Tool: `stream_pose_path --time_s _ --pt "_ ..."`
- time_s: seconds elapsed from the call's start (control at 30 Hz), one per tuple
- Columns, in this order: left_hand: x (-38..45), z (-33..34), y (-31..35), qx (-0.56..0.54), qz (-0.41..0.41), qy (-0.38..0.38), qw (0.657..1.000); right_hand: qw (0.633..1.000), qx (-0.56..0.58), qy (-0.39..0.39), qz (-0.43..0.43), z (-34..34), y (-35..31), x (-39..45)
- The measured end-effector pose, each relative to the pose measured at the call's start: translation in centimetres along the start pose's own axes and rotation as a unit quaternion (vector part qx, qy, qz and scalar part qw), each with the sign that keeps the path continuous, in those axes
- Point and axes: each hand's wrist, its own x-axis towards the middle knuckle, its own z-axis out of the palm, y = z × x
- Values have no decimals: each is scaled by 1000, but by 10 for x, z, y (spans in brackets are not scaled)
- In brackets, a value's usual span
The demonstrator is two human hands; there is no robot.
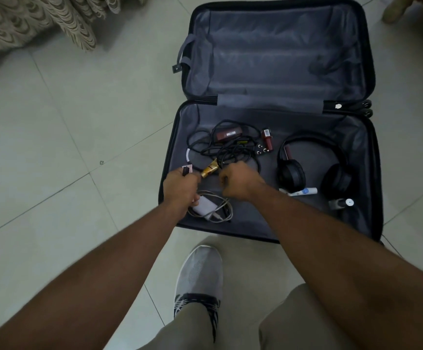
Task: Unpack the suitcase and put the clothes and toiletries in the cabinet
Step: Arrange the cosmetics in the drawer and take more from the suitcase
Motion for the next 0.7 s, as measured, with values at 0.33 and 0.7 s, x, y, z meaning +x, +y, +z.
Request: stream_pose_path --time_s 0.33,0.7 --pt "14 27 28 444 235 33 864 985 17 -64 158 0 28 -27" --pt "15 18 9 323 118 2 939 982 105 -51 147 15 23 -30"
